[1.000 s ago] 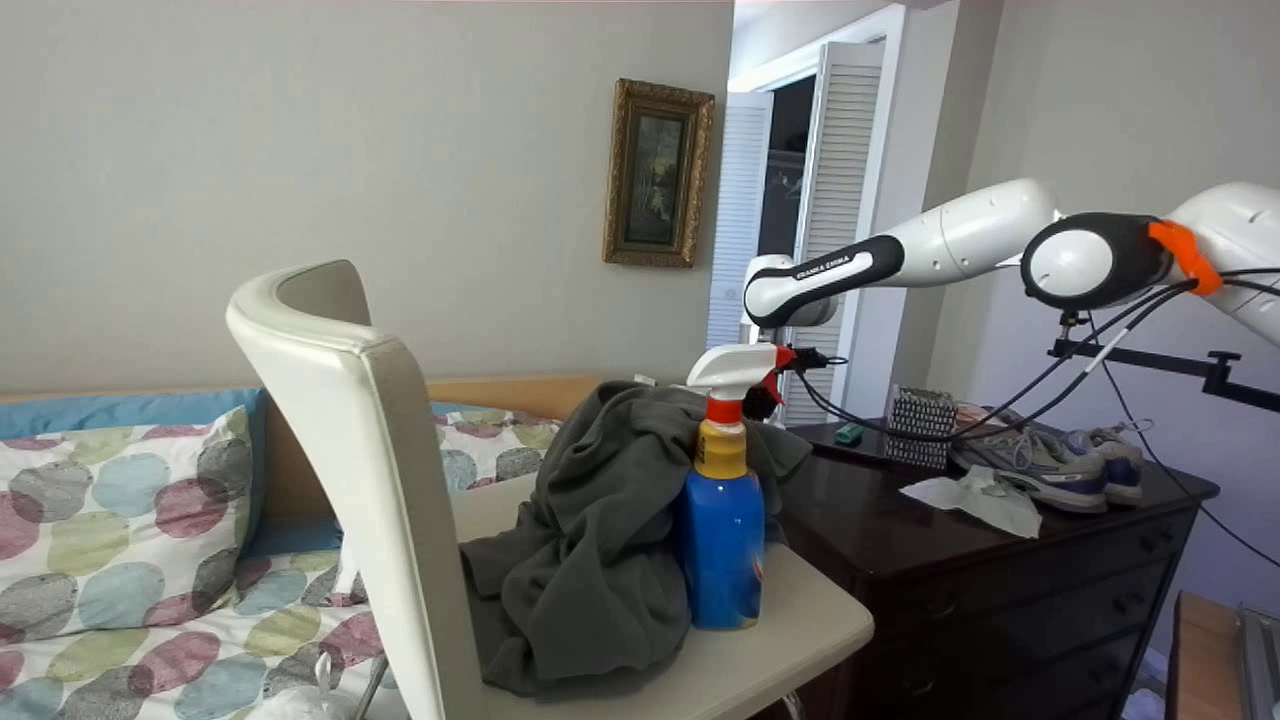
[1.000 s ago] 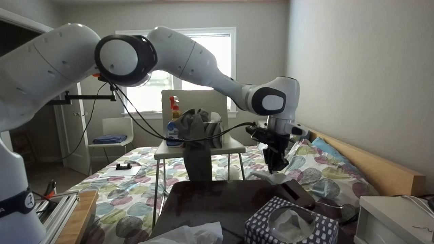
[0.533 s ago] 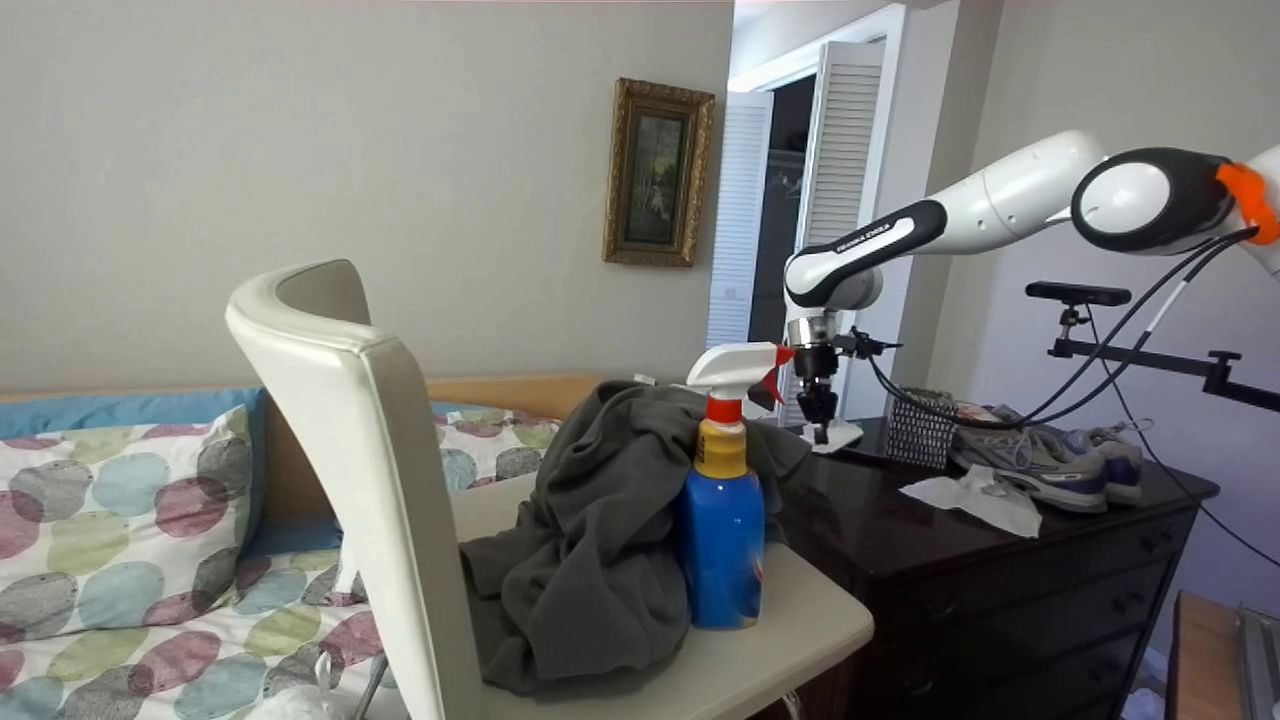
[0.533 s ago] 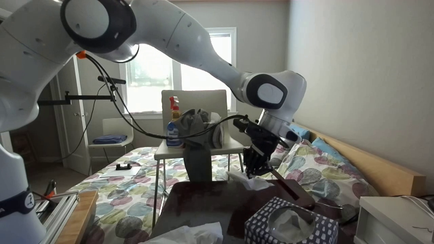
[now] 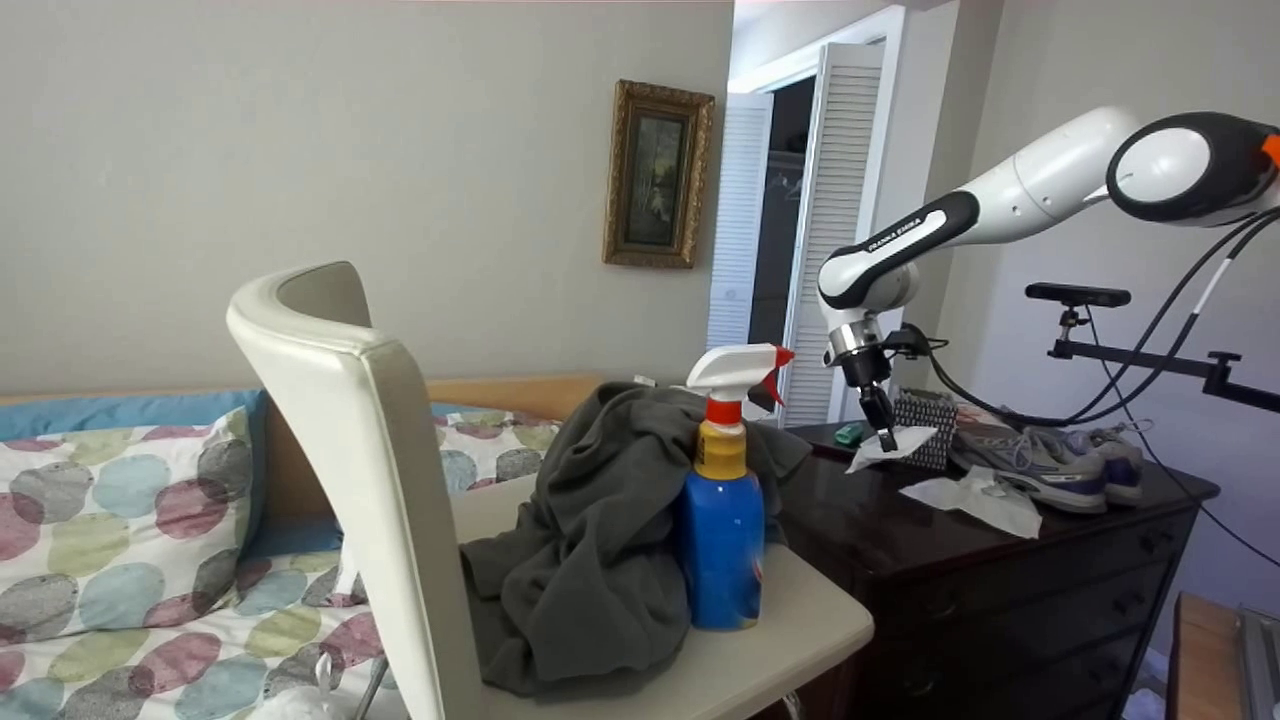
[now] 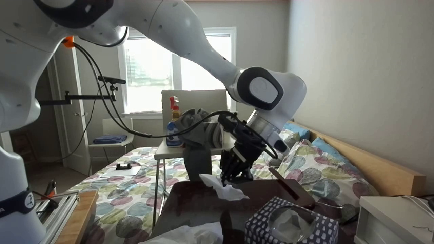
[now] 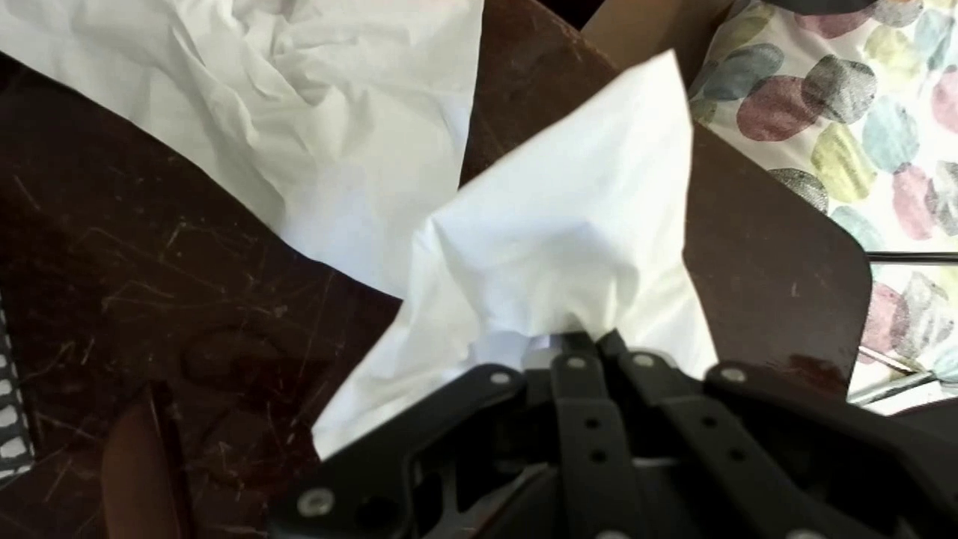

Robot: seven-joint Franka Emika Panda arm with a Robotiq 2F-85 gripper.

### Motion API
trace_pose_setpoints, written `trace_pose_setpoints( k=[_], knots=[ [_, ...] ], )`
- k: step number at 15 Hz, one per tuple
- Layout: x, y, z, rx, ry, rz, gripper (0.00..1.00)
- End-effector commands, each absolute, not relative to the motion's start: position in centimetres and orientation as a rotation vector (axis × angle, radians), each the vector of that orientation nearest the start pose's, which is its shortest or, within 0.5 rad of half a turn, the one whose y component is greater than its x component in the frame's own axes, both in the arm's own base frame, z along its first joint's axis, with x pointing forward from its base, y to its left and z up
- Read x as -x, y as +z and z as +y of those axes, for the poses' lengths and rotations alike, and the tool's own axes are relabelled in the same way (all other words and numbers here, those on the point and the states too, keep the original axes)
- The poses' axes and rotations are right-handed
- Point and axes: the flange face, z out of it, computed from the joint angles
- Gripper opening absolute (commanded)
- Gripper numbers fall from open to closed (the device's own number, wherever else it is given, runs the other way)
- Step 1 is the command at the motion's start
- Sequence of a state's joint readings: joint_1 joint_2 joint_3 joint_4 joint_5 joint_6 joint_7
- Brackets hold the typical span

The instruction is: Use the tissue to wipe the coat hanger

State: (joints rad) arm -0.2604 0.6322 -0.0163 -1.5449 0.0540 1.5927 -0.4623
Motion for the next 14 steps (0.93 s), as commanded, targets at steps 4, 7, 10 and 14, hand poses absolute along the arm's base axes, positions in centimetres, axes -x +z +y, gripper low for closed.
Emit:
trace_pose_setpoints(
  k=[4, 7, 10, 14],
  knots=[
    [-61.0, 24.4, -16.7, 2.845, 0.740, -0.222, 0.01],
    [-59.1, 23.3, -18.3, 2.915, 0.741, -0.219, 0.01],
    [-55.0, 22.5, -18.4, 2.859, 0.879, -0.230, 0.01],
    [-50.7, 23.9, -17.4, 2.797, 0.969, -0.239, 0.01]
  ],
)
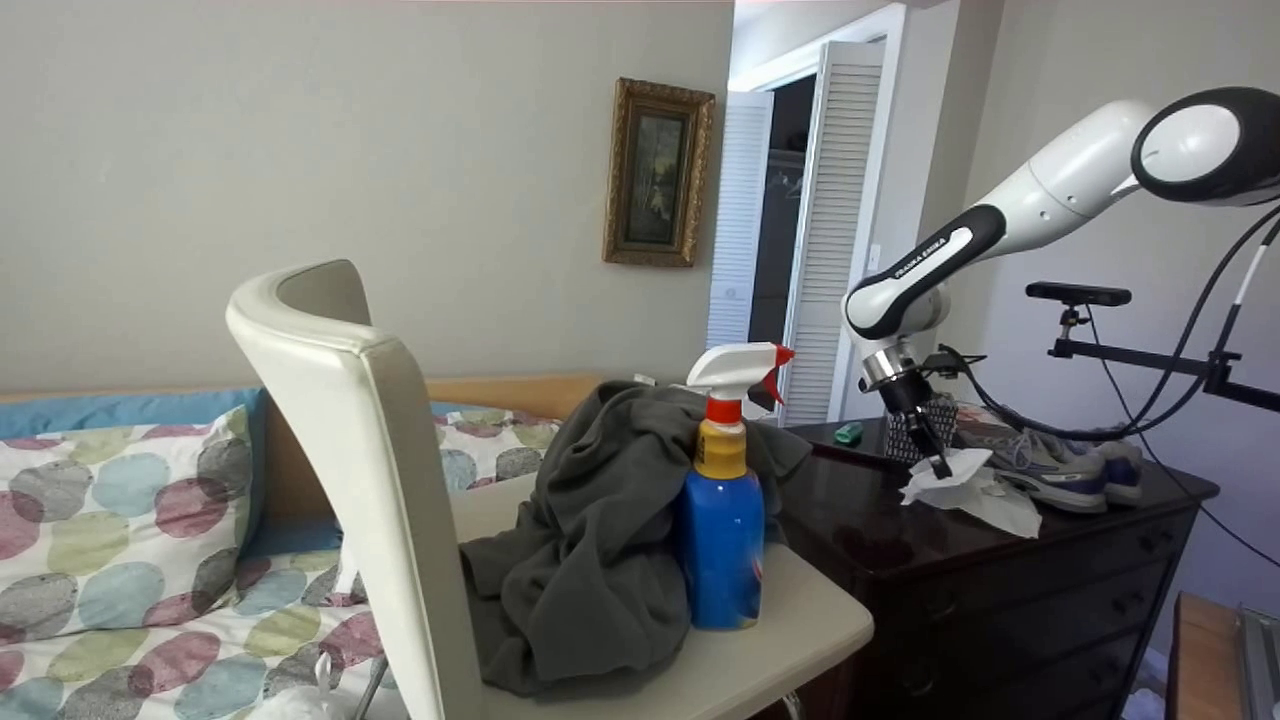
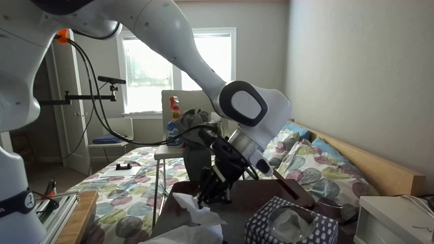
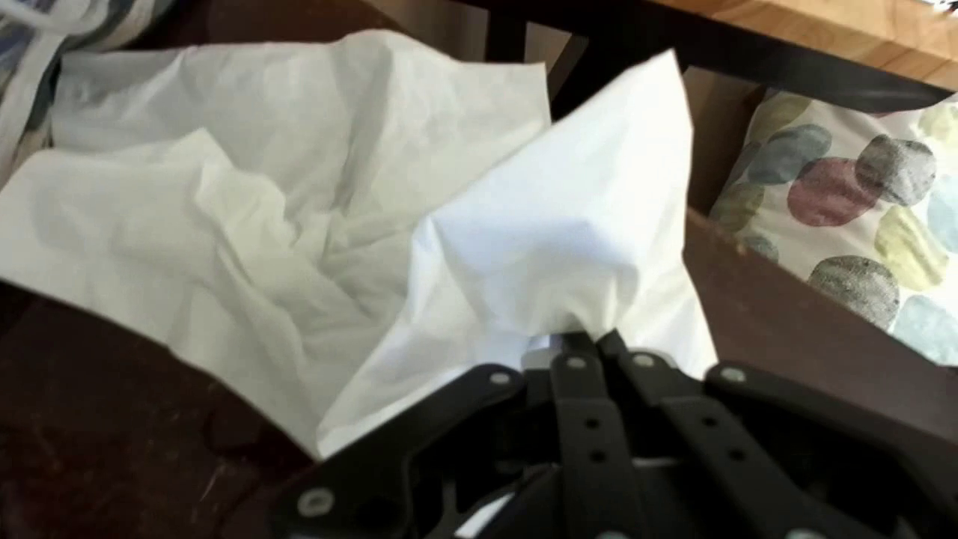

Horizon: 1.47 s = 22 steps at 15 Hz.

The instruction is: Use the tissue to wipe the coat hanger

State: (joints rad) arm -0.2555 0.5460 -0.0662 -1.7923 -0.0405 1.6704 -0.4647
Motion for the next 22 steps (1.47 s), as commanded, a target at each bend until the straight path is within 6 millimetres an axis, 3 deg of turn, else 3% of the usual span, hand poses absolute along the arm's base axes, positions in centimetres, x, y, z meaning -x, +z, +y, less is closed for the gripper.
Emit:
trace_pose_setpoints(
  k=[1, 6, 13, 14, 15, 17, 22],
  knots=[
    [-50.0, 24.1, -17.5, 2.795, 1.000, -0.230, 0.01],
    [-48.2, 23.0, -19.7, 2.845, 1.106, -0.137, 0.01],
    [-49.0, 20.2, -21.5, 3.075, 0.890, -0.045, 0.01],
    [-48.9, 19.9, -21.7, 3.101, 0.884, -0.044, 0.06],
    [-48.7, 19.8, -21.7, 3.113, 0.879, -0.048, 0.29],
    [-48.5, 20.5, -21.4, 3.124, 0.855, -0.080, 0.32],
    [-48.6, 26.3, -19.8, 3.146, 0.684, -0.148, 0.67]
  ],
)
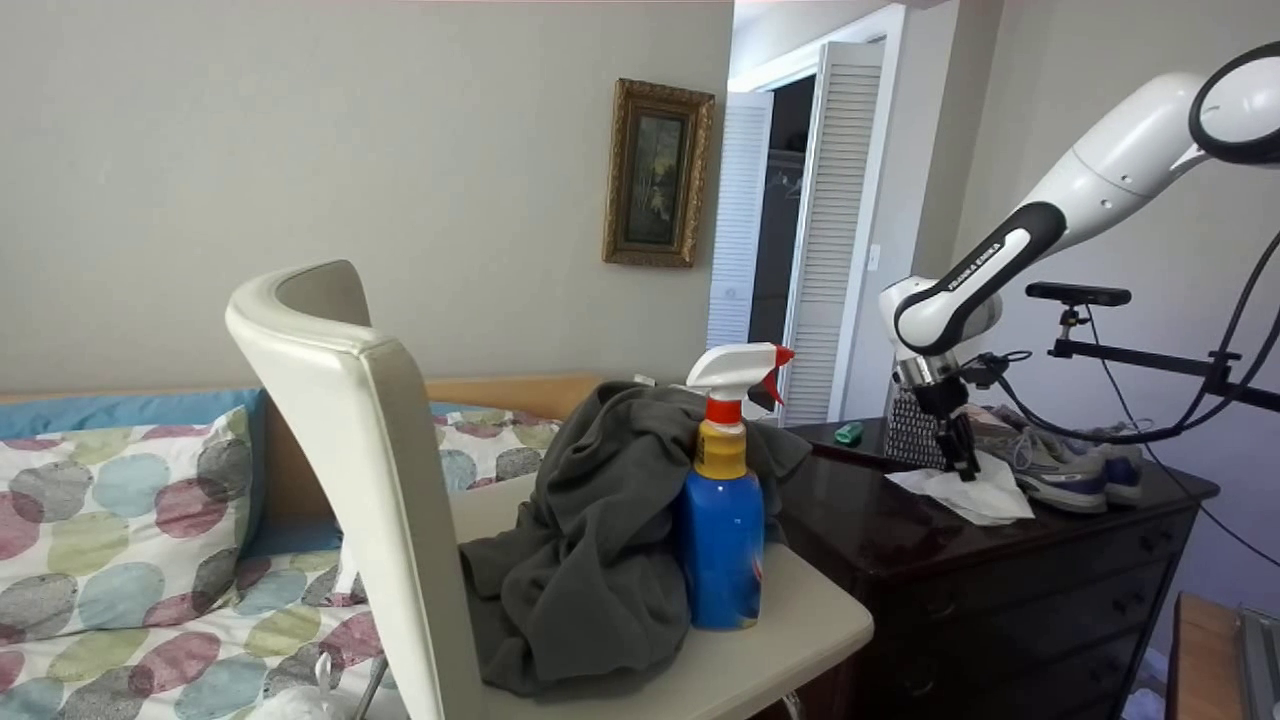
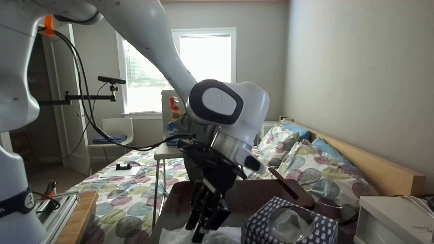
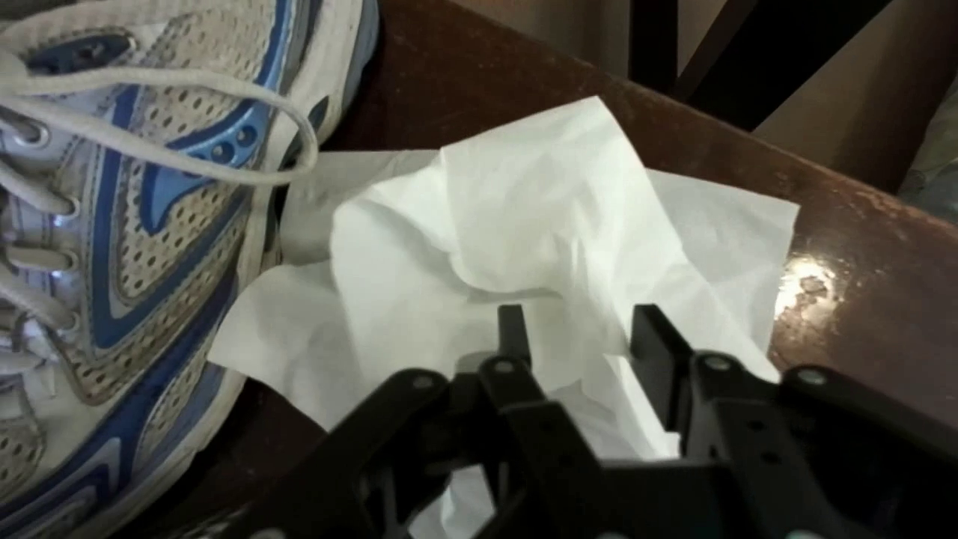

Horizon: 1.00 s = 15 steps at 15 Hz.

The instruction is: Use the tissue to wipe the coat hanger

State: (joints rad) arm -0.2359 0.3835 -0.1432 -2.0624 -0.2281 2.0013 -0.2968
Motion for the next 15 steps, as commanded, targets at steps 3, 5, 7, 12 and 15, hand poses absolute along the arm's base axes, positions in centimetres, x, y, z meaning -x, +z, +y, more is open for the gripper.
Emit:
trace_pose_setpoints(
  k=[3, 5, 7, 12, 15],
  knots=[
    [-49.2, 30.6, -18.7, 3.160, 0.539, -0.119, 0.88],
    [-49.0, 33.0, -17.8, 3.141, 0.479, -0.114, 0.99],
    [-48.4, 34.8, -17.1, 3.094, 0.447, -0.029, 1.00],
    [-48.7, 36.0, -17.5, 3.095, 0.414, 0.037, 1.00],
    [-48.7, 35.8, -17.5, 3.093, 0.422, 0.037, 1.00]
  ],
)
